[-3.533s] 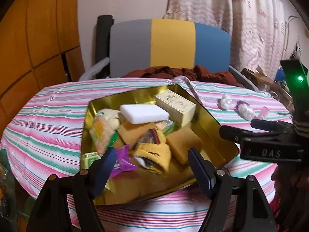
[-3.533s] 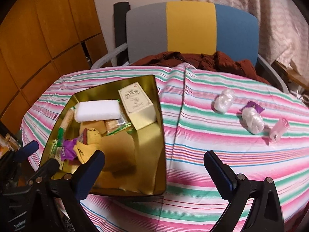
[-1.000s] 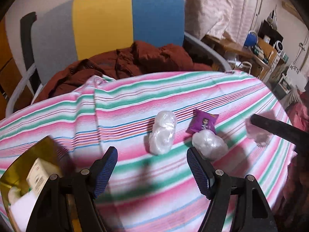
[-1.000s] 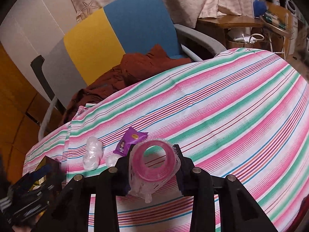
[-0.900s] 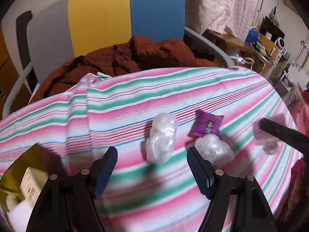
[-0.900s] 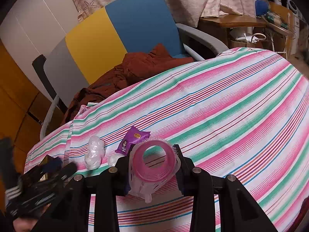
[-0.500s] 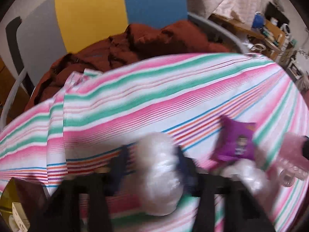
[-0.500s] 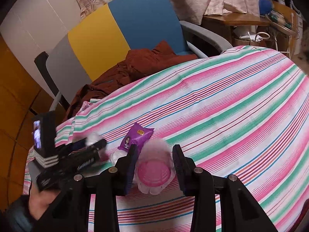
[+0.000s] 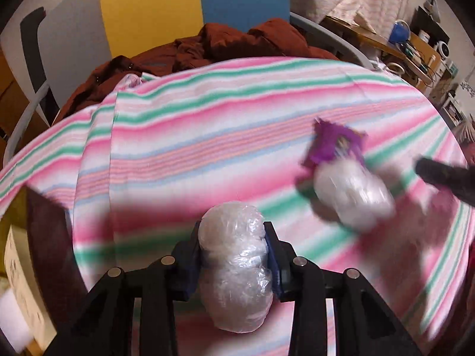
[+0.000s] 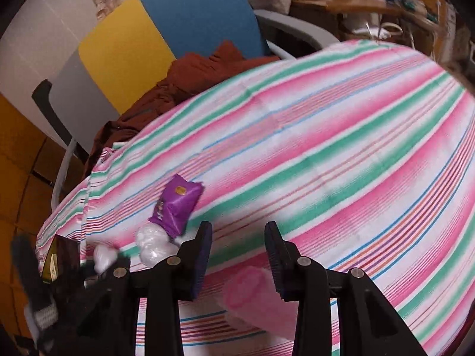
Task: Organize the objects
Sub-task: 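Carry the pink cup and wrapped white item over to the gold tray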
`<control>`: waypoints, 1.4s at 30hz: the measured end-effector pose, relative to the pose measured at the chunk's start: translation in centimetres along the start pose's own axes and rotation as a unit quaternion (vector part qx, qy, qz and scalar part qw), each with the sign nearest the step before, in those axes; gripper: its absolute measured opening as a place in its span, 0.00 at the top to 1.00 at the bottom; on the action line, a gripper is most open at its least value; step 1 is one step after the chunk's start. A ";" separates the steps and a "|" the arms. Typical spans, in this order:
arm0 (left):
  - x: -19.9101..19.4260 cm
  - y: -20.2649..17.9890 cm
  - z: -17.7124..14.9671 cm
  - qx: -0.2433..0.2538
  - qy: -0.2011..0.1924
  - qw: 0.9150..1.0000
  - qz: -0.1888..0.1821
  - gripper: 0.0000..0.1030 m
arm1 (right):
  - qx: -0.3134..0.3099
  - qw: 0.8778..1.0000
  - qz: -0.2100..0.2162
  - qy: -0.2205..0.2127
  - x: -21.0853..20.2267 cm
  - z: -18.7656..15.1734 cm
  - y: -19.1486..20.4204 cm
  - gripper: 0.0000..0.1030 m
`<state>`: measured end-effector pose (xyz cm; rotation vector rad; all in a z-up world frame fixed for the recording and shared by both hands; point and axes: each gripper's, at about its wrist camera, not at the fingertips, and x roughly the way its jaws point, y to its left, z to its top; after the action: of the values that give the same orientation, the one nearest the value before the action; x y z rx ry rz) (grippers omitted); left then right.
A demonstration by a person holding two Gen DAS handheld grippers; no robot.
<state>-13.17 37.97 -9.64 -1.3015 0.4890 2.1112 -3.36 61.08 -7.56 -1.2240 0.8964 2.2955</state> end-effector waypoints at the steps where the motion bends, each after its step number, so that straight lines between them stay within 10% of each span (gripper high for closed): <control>1: -0.4 -0.3 -0.7 0.001 0.001 1.000 -0.003 0.64 | 0.005 1.000 -0.002 0.000 -0.1 0.0 -0.3 0.51; 3: -1.2 -0.8 -2.1 0.001 0.002 1.000 -0.013 0.64 | 0.019 1.000 0.001 -0.009 -0.8 0.1 -1.0 0.16; 5: -1.9 -1.2 -3.2 -0.001 0.004 1.000 -0.022 0.64 | 0.040 0.999 0.009 -0.020 -1.6 0.0 -1.9 0.11; 19: -5.0 -4.7 -10.8 0.074 -0.065 0.994 -0.043 0.64 | -0.080 0.991 -0.090 0.057 1.7 -2.1 1.4 0.12; 24: -4.6 -4.3 -10.9 0.076 -0.088 0.992 -0.051 0.62 | -0.114 0.982 -0.133 0.069 2.5 -2.6 1.6 0.30; 42: -4.7 -4.5 -11.8 0.083 -0.118 0.988 -0.046 0.62 | -0.120 0.983 -0.117 0.069 2.6 -3.1 0.8 0.17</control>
<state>-0.70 32.99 -10.70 -0.9491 0.4824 2.0653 -3.43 58.44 -10.78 -1.5162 0.4954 2.1955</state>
